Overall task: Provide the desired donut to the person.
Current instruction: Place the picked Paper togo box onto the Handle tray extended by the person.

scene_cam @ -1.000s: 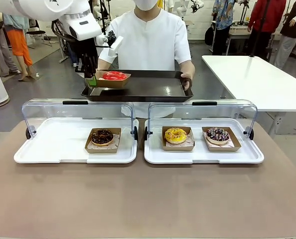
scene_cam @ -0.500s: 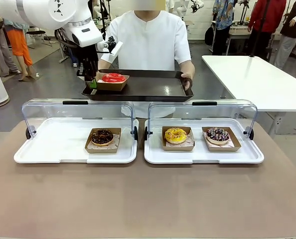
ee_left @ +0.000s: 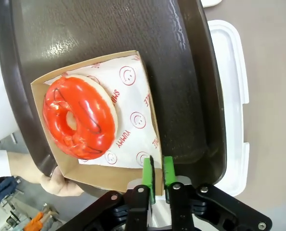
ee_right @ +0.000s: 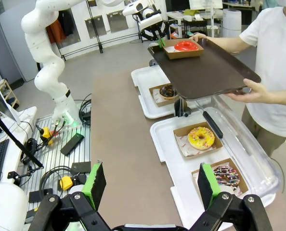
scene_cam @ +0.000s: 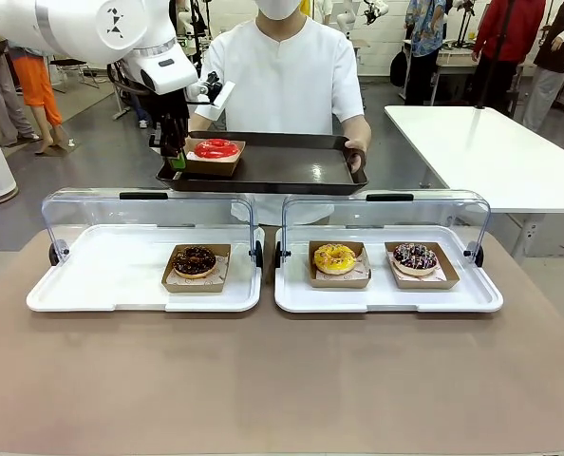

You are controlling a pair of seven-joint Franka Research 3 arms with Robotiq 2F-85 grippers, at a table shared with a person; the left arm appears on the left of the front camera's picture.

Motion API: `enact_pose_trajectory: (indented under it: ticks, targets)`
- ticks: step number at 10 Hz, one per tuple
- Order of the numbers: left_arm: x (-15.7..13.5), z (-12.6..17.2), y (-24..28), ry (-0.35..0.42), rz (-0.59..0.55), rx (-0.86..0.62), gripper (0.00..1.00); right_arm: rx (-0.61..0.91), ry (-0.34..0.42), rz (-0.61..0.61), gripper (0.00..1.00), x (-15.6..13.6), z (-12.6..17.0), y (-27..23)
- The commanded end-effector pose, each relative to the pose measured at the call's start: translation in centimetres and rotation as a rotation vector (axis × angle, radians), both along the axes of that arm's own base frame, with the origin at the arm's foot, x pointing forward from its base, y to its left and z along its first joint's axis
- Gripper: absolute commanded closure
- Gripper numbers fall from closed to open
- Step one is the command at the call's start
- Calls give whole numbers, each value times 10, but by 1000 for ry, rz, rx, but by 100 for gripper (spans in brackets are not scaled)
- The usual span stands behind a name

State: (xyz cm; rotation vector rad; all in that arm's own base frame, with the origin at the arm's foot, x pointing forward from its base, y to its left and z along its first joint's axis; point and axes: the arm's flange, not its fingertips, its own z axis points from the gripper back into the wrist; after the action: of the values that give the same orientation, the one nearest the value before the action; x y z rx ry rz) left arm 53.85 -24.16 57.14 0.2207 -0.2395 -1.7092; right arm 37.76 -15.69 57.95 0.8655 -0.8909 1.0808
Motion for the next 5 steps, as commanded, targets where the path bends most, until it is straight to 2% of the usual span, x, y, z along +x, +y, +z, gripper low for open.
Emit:
enact_pose_trajectory:
  ticks: [1, 3, 4, 5]
  targets:
    - [-1, 2, 0, -31, 14, -12, 0, 9, -2, 3, 0, 0, 1, -1]
    - [1, 7, 1, -33, 8, -9, 0, 9, -2, 3, 0, 0, 1, -1]
    - [-1, 8, 2, -31, 12, -6, 17, 9, -2, 3, 0, 0, 1, -1]
    - [-3, 8, 2, -31, 14, -4, 8, 9, -2, 3, 0, 0, 1, -1]
